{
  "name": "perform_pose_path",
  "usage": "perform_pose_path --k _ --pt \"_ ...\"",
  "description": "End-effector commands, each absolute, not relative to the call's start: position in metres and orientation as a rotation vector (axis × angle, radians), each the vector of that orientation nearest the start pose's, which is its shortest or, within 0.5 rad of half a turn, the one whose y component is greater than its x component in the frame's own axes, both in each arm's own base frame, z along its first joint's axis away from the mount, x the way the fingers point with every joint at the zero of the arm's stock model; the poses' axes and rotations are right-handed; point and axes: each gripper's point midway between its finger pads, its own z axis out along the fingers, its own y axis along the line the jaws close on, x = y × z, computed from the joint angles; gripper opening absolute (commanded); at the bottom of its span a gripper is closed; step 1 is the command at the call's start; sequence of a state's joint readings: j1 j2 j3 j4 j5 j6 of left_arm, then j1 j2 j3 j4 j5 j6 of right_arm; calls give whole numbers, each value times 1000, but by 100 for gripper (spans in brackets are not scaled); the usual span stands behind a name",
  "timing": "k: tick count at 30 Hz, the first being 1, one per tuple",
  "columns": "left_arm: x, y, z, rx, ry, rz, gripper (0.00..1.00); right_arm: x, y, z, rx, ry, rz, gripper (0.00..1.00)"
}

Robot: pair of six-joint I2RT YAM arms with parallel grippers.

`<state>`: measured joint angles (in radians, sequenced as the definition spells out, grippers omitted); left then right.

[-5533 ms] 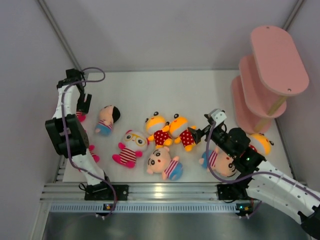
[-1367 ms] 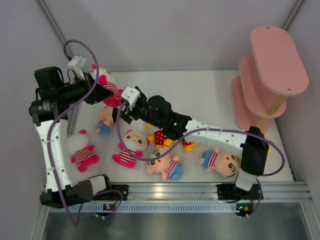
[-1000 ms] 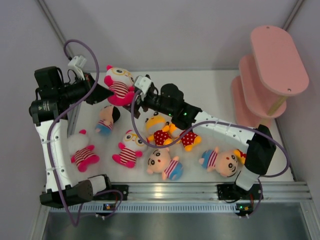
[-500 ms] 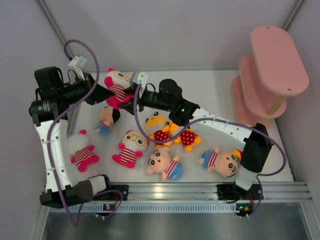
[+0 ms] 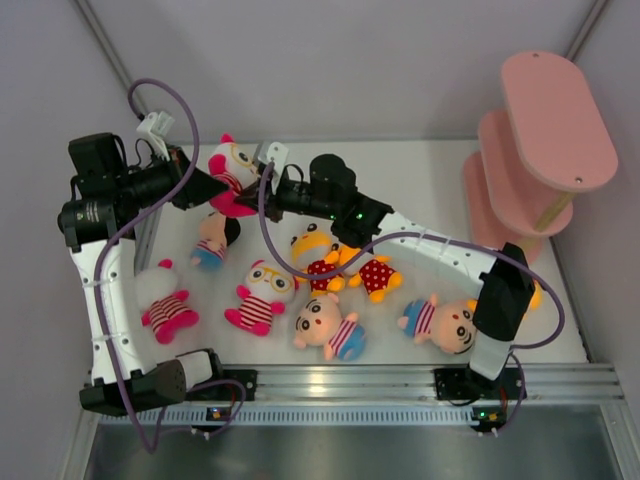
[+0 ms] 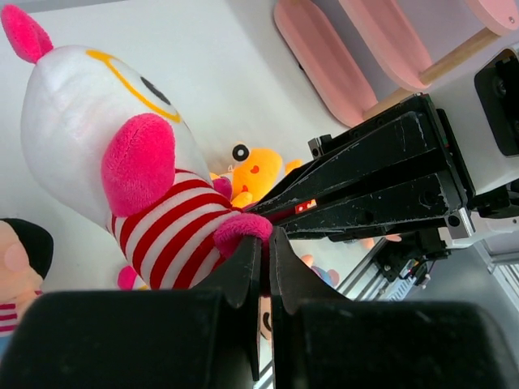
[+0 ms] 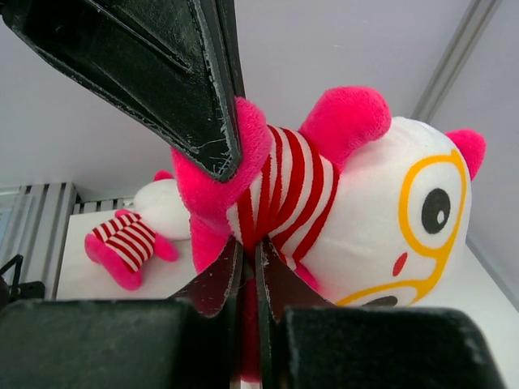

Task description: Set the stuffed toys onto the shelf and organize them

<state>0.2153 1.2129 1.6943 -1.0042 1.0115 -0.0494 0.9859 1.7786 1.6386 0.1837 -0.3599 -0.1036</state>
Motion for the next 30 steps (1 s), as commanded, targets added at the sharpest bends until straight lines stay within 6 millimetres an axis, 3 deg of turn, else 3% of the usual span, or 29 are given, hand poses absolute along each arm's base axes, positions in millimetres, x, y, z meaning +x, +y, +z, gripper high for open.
perform_pose_path --k 1,2,3,4,5,7,9,12,13,14,15,16,17,18,20,21,24,26,27,30 --pt "260 -99 425 423 1845 -903 1 264 500 395 -1058 1138 920 0" --pt "261 -97 424 417 1848 -890 9 269 493 400 -1040 1141 881 0" --pt "262 -96 423 415 1850 -883 23 270 490 398 -1040 1152 860 0" --pt "265 -94 422 407 1855 -861 61 277 482 402 -1026 1158 814 0" --pt "266 -92 421 400 1860 -846 78 279 478 404 -1033 1154 795 0" --pt "270 -88 422 383 1864 -809 98 296 462 405 -1020 1192 710 0" --pt "276 -77 424 340 1871 -719 98 312 444 416 -1016 1186 615 0" --pt "285 -58 424 301 1878 -560 98 362 390 429 -1022 1245 379 0" --pt "287 -52 423 285 1884 -519 98 374 371 421 -1049 1306 301 0" --pt "290 -48 422 271 1891 -487 98 393 349 448 -1029 1277 156 0" --pt "295 -39 417 245 1908 -433 98 419 314 457 -985 1311 35 0" --pt "299 -35 413 230 1920 -415 98 428 286 491 -915 1295 -59 0" --pt "302 -32 411 222 1930 -402 98 448 255 486 -877 1365 -212 0" --pt "303 -30 406 220 1943 -392 98 465 215 493 -809 1404 -320 0" --pt "308 -30 395 229 1968 -409 98 478 152 516 -648 1436 -545 0" --pt "309 -30 393 239 1972 -411 98 486 116 518 -580 1465 -643 0" --pt "317 -32 379 242 2009 -449 98 497 33 512 -408 1550 -894 0" --pt "322 -30 368 227 2040 -464 98 508 3 494 -377 1605 -972 0" --pt "323 -31 366 219 2049 -473 98 512 -21 489 -346 1629 -1006 0" --pt "326 -30 356 197 2079 -487 98 528 -51 473 -301 1665 -967 0"
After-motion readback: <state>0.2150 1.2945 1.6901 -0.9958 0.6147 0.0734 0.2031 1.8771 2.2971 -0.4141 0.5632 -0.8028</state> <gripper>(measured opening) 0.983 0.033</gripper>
